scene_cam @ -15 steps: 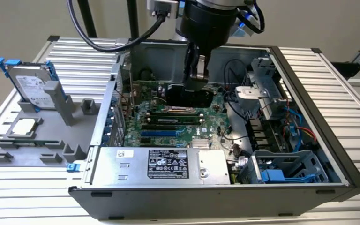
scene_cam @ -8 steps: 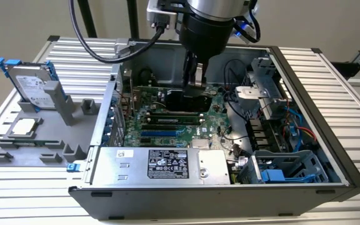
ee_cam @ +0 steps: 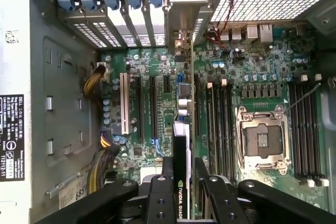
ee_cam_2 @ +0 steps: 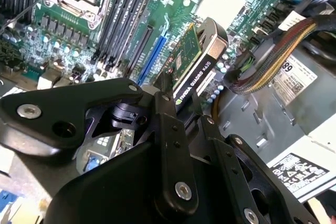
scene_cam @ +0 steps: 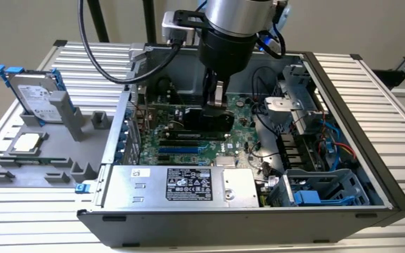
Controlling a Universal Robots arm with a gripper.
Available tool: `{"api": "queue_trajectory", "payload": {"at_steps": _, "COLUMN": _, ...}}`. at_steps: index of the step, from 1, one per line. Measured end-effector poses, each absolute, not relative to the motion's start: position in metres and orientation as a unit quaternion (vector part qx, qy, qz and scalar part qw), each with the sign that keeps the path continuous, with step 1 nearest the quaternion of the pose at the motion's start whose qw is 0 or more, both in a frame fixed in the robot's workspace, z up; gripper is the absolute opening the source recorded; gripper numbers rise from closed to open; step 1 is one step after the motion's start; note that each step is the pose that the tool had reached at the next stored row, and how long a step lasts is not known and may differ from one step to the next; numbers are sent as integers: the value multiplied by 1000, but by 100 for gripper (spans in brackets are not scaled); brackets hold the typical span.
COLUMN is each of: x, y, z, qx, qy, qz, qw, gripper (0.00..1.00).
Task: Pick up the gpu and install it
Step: 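Insert the gpu into the slot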
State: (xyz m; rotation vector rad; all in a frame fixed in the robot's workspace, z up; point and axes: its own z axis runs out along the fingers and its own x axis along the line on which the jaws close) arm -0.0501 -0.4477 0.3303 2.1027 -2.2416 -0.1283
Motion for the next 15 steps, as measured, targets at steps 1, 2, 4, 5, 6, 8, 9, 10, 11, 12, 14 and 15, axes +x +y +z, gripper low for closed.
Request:
{"api": "queue_trajectory", "payload": {"at_steps": 1, "x": -51, "y": -448, "z": 329, "qx": 683, "qy": -728, "qz": -42, "qw": 33, "gripper": 0}}
{"api": "queue_trajectory", "payload": {"at_steps": 2, "x": -51, "y": -448, "z": 327, "qx": 683, "qy": -728, "qz": -42, "qw": 33, "gripper": 0}}
{"api": "queue_trajectory", "payload": {"at_steps": 4, "x": -52, "y": -448, "z": 323, "qx": 683, "qy": -728, "qz": -42, "qw": 33, "gripper": 0}}
{"api": "queue_trajectory", "payload": {"at_steps": 5, "x": -53, "y": -448, "z": 321, "qx": 683, "qy": -728, "qz": -42, "qw": 33, "gripper": 0}}
{"api": "queue_trajectory", "payload": {"at_steps": 6, "x": -53, "y": -448, "z": 320, "qx": 683, "qy": -728, "qz": -42, "qw": 33, "gripper": 0}}
{"api": "queue_trajectory", "payload": {"at_steps": 8, "x": -54, "y": -448, "z": 316, "qx": 683, "qy": -728, "qz": -42, "qw": 33, "gripper": 0}}
{"api": "queue_trajectory", "payload": {"at_steps": 9, "x": -54, "y": -448, "z": 314, "qx": 683, "qy": -728, "qz": -42, "qw": 33, "gripper": 0}}
{"api": "queue_trajectory", "payload": {"at_steps": 10, "x": -55, "y": -448, "z": 312, "qx": 683, "qy": -728, "qz": -42, "qw": 33, "gripper": 0}}
{"api": "queue_trajectory", "payload": {"at_steps": 11, "x": -55, "y": -448, "z": 310, "qx": 683, "qy": -728, "qz": -42, "qw": 33, "gripper": 0}}
{"api": "queue_trajectory", "payload": {"at_steps": 12, "x": -56, "y": -448, "z": 309, "qx": 683, "qy": -728, "qz": -42, "qw": 33, "gripper": 0}}
{"api": "queue_trajectory", "payload": {"at_steps": 14, "x": -58, "y": -448, "z": 305, "qx": 683, "qy": -728, "qz": -42, "qw": 33, "gripper": 0}}
{"api": "queue_trajectory", "payload": {"at_steps": 15, "x": -59, "y": -448, "z": 303, "qx": 683, "qy": -728, "qz": -42, "qw": 33, "gripper": 0}}
